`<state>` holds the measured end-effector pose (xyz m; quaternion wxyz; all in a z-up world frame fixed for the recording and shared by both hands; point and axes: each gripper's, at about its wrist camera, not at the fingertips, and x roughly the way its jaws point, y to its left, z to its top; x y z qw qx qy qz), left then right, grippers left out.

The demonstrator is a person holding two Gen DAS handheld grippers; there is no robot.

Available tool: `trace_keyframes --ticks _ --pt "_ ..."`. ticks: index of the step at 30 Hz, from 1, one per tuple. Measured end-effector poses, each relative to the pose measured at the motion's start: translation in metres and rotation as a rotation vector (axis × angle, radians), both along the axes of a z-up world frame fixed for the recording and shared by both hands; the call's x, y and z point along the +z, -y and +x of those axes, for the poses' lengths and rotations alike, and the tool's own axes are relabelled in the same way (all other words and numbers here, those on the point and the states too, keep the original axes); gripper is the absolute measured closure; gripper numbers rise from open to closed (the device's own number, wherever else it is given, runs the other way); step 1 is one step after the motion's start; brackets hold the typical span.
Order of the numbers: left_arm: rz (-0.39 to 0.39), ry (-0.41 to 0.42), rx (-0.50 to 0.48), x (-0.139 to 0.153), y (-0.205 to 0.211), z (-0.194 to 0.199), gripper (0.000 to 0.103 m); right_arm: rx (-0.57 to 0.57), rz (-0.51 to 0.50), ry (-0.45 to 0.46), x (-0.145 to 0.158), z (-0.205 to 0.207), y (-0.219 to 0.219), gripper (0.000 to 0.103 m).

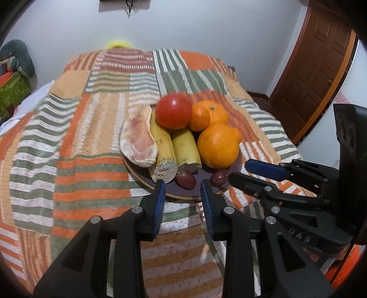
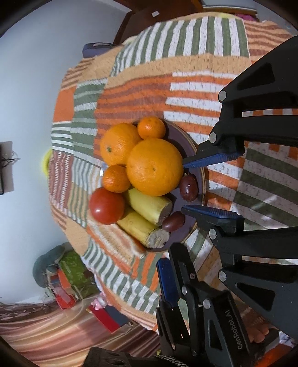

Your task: Organize fruits

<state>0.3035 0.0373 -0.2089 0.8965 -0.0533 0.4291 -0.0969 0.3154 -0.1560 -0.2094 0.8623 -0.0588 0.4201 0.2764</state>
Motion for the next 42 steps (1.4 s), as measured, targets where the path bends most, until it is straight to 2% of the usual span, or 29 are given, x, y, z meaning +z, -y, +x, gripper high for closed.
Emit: trace_keyframes --ticks 6,13,16,18,21,23,24,27,36,40,42 --pt "0.03 0.142 0.033 0.06 -0.002 -0.04 0.072 -0.039 0.058 0.112 0.055 -0.029 0.018 0.072" --pt "0.049 0.365 0.071 0.147 0.003 -0.109 0.072 -0.074 0.152 0.319 0.14 -0.091 0.045 0.072" --pt "0.049 0.449 0.079 0.176 0.005 -0.14 0.071 -0.078 0.193 0.389 0.167 -0.118 0.053 0.072" --pt "0.047 0.498 0.084 0.191 0.007 -0.16 0.061 -0.082 0.214 0.437 0.183 -0.136 0.059 0.072" --pt "0.055 0.582 0.1 0.212 0.01 -0.19 0.055 -0.087 0.247 0.507 0.202 -0.163 0.065 0.069" --pt "0.055 0.613 0.101 0.221 0.012 -0.204 0.053 -0.093 0.266 0.544 0.21 -0.176 0.069 0.063" --pt "0.053 0.627 0.103 0.225 0.012 -0.211 0.049 -0.098 0.274 0.564 0.214 -0.184 0.07 0.058" --pt "0.055 0.668 0.122 0.234 0.012 -0.228 0.039 -0.103 0.285 0.599 0.219 -0.196 0.07 0.053" --pt "0.071 0.702 0.155 0.238 0.011 -0.251 0.011 -0.135 0.257 0.644 0.212 -0.204 0.063 0.021" --pt "0.068 0.703 0.155 0.237 0.011 -0.255 0.007 -0.148 0.245 0.657 0.213 -0.209 0.064 0.015" --pt "0.072 0.704 0.158 0.236 0.012 -0.255 0.004 -0.157 0.239 0.663 0.213 -0.209 0.064 0.004"
